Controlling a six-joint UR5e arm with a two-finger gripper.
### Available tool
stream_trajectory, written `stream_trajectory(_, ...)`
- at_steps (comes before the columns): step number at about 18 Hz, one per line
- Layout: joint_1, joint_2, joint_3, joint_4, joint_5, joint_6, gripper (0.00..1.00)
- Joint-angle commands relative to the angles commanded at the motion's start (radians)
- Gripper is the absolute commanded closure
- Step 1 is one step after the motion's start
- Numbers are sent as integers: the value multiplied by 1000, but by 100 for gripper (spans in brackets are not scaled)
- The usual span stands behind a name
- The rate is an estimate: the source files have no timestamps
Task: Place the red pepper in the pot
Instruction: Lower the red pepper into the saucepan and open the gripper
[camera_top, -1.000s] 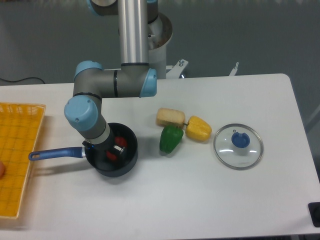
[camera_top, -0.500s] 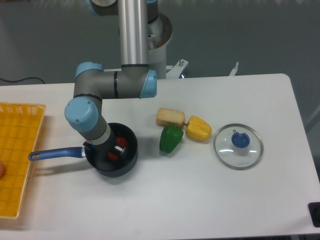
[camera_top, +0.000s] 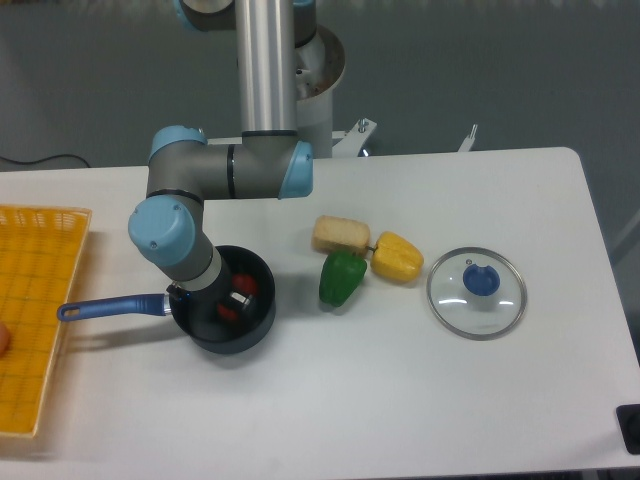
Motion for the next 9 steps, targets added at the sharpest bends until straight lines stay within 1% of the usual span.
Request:
stream_trajectory(1,0,2,0,0,0,0,26)
stream_trajectory(2,0,2,0,0,0,0,21)
stream_trajectory(9,0,9,2,2,-2,-2,13)
